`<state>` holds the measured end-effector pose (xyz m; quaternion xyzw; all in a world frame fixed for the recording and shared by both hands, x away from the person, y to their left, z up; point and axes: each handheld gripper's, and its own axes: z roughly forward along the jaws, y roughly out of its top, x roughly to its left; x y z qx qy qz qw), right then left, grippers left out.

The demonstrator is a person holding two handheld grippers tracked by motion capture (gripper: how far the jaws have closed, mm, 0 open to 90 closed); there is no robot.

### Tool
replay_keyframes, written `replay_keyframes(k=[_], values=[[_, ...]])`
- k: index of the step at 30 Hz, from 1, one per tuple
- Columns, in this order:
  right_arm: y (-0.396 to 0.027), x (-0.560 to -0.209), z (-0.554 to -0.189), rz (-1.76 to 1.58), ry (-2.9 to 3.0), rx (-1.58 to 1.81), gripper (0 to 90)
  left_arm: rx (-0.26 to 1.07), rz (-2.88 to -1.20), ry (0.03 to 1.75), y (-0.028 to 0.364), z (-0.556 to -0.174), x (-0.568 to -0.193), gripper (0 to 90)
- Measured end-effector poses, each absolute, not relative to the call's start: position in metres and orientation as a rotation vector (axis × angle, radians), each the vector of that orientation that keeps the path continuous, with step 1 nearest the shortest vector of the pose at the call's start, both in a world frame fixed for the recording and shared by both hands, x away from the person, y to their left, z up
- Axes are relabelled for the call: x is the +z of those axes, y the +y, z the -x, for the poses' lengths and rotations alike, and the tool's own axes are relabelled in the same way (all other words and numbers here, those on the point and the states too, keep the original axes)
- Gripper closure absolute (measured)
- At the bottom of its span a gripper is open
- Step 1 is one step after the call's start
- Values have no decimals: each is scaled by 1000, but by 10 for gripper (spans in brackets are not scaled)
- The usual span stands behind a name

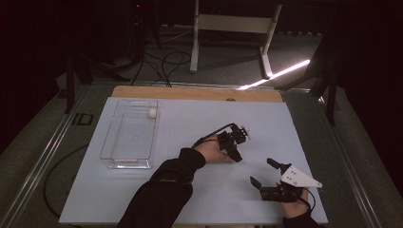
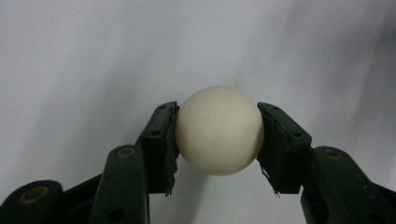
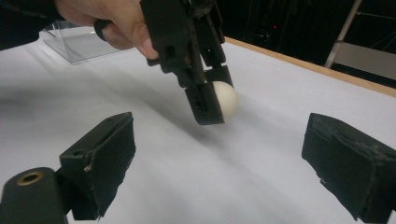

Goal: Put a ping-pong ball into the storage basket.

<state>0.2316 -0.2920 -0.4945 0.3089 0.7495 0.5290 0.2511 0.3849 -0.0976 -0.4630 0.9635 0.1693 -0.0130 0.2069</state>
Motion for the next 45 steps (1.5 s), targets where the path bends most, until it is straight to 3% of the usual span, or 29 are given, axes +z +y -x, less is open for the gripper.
replay_keyframes(k=[45], values=[[-291, -495, -232, -854, 2049, 1425, 96, -174, -2764, 169, -30, -358, -433, 522]])
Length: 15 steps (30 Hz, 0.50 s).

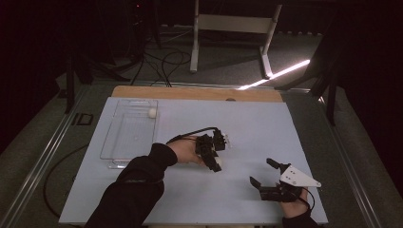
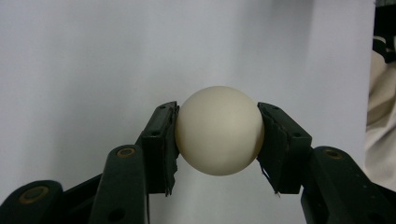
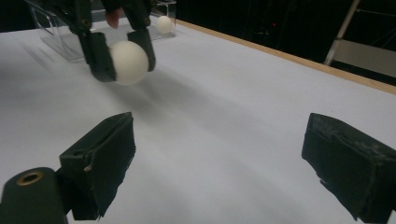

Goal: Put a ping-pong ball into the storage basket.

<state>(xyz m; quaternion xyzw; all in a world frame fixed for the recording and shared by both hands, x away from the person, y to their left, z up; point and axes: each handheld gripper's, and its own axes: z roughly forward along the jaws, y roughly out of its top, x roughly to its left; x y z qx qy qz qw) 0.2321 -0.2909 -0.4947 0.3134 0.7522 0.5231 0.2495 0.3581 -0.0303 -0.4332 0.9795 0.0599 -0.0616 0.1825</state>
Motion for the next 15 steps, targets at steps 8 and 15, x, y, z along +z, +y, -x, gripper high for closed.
replay_keyframes(k=[8, 15], values=[[-290, -494, -232, -849, 2050, 1427, 96, -185, -2782, 137, -19, -355, -429, 522], [-290, -494, -232, -846, 2049, 1422, 96, -200, -2789, 131, -9, -353, -429, 522]])
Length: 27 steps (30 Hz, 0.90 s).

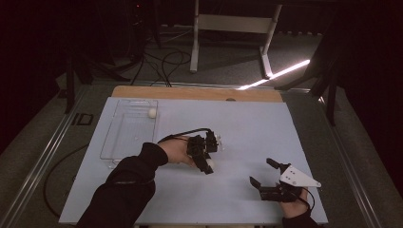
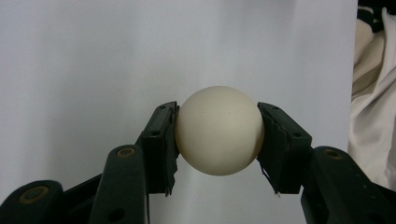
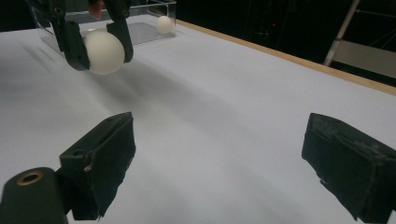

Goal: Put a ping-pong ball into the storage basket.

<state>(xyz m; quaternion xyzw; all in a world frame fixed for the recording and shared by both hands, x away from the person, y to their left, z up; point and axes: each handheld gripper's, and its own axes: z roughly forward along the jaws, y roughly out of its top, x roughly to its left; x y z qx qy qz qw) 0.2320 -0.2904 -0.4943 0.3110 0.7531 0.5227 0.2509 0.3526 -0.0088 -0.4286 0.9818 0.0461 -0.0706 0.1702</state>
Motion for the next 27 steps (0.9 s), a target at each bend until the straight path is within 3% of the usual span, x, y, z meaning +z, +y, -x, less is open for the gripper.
replay_keyframes(k=[27], values=[[-291, -494, -232, -847, 2047, 1417, 96, -208, -2783, 90, 26, -343, -414, 522]])
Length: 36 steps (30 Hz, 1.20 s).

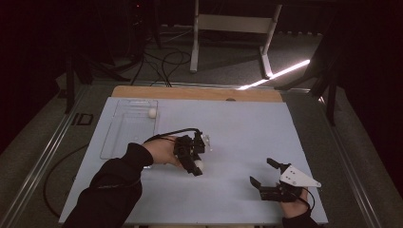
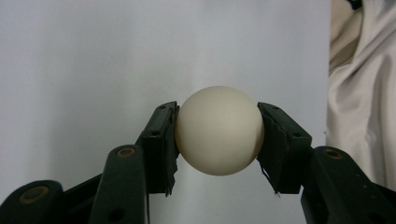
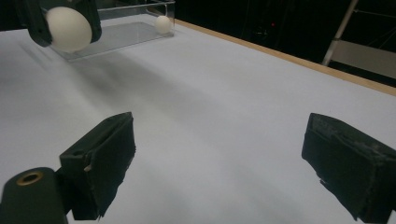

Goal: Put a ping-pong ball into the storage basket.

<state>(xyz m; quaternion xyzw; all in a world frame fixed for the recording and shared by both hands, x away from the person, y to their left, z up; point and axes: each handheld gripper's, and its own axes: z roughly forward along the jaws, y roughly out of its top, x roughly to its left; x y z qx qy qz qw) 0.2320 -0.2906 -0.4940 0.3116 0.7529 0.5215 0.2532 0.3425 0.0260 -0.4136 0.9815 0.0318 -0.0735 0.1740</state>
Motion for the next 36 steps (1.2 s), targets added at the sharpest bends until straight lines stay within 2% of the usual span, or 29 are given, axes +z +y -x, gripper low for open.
replay_keyframes(k=[36], values=[[-290, -494, -232, -851, 2046, 1417, 96, -152, -2793, 120, 68, -340, -382, 522]])
